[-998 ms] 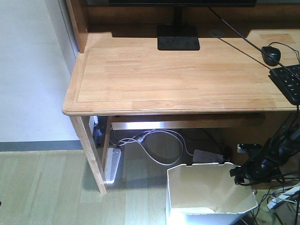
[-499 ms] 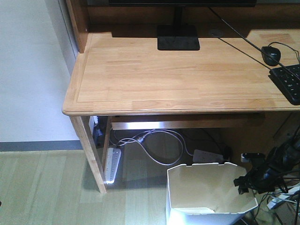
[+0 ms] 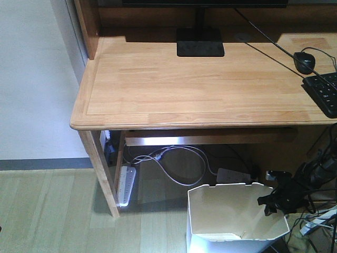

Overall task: Move trash bin to bedside with robot
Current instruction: 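Close the right gripper on the bin rim and pull it out from under the desk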

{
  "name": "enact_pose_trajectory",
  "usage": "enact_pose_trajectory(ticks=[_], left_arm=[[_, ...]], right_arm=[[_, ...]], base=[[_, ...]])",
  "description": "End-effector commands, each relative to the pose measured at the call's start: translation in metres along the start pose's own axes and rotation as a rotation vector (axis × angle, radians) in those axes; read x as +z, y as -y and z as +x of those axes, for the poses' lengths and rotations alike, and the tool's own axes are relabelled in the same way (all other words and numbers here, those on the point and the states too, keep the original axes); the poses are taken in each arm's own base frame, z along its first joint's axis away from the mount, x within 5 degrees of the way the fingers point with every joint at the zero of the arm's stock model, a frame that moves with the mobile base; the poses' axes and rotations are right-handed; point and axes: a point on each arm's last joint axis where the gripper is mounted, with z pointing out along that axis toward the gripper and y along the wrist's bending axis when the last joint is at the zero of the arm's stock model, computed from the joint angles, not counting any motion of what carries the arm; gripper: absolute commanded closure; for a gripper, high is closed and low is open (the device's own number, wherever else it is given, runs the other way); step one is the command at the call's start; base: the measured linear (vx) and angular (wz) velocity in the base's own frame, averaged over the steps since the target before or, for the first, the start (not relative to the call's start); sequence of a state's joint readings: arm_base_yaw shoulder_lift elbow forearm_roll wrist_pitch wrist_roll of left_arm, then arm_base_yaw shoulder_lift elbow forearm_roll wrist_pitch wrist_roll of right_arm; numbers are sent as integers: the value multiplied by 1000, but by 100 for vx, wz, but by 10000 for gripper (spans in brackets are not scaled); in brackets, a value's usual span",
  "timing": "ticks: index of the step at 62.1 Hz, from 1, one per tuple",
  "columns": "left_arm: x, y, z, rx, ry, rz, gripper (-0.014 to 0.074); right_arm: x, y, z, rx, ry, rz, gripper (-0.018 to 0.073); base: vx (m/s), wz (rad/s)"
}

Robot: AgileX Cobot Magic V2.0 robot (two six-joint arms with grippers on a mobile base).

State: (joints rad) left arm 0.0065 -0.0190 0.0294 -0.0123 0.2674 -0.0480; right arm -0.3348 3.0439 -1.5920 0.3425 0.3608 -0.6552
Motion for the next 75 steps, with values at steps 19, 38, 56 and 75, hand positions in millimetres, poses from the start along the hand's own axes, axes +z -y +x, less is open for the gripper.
enact_pose_trajectory(ticks=[19, 38, 56, 75], left_arm=[[2, 0, 2, -12, 56, 6, 602], [2, 0, 2, -12, 56, 6, 602], [2, 0, 2, -12, 56, 6, 602], [2, 0, 2, -12, 56, 6, 602]], right_arm=[[-35, -18, -26, -9, 106, -287, 569], [-60, -26, -21, -5, 169, -388, 565], [-114, -42, 5, -74, 245, -352, 565], [-178, -61, 39, -101, 281, -299, 565]], base=[[0, 0], [0, 0], [0, 0], [0, 0]])
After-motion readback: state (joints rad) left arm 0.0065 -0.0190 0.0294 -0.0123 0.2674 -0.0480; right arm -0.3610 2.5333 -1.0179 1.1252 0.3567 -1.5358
